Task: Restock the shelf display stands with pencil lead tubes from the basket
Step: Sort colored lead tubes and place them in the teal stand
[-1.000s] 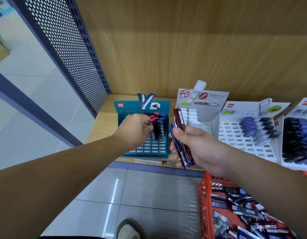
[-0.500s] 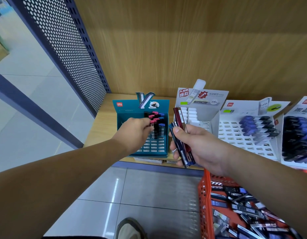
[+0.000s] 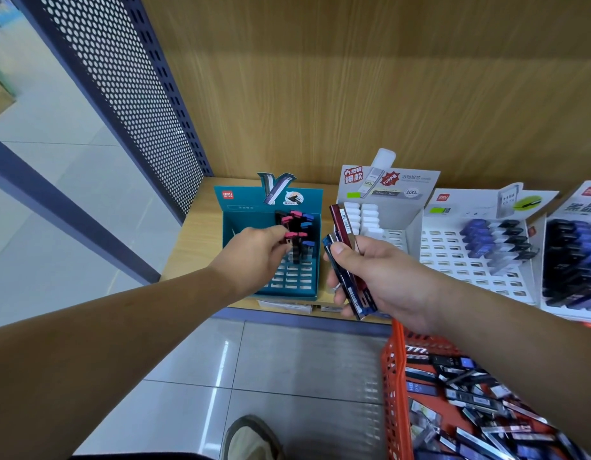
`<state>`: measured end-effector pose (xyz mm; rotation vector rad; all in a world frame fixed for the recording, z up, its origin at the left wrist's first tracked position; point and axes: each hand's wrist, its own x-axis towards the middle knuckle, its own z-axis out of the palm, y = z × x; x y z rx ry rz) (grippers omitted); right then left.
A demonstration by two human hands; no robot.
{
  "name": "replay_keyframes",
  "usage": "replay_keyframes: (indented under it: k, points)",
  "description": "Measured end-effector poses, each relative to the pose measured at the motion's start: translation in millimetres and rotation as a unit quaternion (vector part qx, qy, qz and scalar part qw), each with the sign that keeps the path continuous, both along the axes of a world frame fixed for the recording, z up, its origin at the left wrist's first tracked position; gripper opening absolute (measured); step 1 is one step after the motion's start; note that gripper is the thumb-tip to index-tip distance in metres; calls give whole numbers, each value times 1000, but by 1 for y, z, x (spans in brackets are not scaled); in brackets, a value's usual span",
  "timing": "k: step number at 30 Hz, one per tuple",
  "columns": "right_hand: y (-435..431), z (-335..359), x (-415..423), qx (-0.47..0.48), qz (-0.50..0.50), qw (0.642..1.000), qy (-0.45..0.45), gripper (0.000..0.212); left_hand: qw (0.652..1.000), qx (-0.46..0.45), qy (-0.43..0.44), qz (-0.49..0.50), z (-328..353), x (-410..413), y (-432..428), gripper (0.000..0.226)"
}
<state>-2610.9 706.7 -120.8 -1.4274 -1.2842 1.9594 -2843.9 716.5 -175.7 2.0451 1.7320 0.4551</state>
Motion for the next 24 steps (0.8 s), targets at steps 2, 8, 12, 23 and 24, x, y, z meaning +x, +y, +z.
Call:
replay_keyframes:
  k: [2, 8, 12, 23, 24]
  points:
    - [0, 0, 0, -1, 2, 1000, 0, 27, 1000, -10, 1, 9, -1, 1, 0, 11]
    - [-1, -2, 0, 8, 9, 1000, -6, 23, 995, -70, -54, 54, -12, 10, -2, 10]
    - [0, -1, 1, 14, 13, 1000, -13, 23, 996, -68, -20, 55, -22, 10, -1, 7]
    - [1, -5, 3, 36, 47, 997, -45, 24, 998, -32, -5, 52, -18, 7, 3, 20]
    - [1, -5, 3, 36, 46, 997, -46, 24, 998, -27, -9, 52, -17, 6, 3, 19]
